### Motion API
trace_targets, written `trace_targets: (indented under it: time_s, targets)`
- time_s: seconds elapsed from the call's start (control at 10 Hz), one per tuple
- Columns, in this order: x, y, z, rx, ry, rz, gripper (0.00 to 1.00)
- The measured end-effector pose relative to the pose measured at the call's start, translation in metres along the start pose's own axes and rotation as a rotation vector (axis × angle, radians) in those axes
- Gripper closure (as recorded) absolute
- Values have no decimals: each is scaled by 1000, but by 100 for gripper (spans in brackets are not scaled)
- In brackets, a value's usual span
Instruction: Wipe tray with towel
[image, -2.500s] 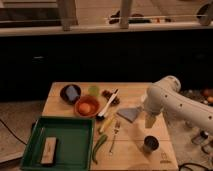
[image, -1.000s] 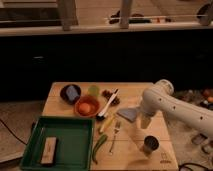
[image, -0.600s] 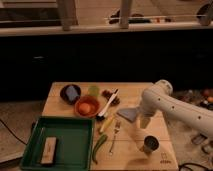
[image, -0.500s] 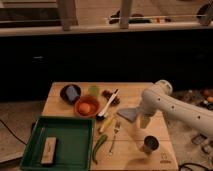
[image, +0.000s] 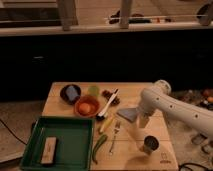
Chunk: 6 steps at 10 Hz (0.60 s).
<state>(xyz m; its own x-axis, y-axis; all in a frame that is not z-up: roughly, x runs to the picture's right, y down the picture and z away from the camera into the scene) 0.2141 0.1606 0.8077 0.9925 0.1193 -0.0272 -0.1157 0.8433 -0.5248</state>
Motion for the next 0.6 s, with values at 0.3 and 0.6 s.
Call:
trace_targets:
  time_s: [0.3, 0.6]
  targets:
    - [-3, -3, 6, -8, -7, -8, 20]
    - [-8, -3, 10, -21, -7, -30, 20]
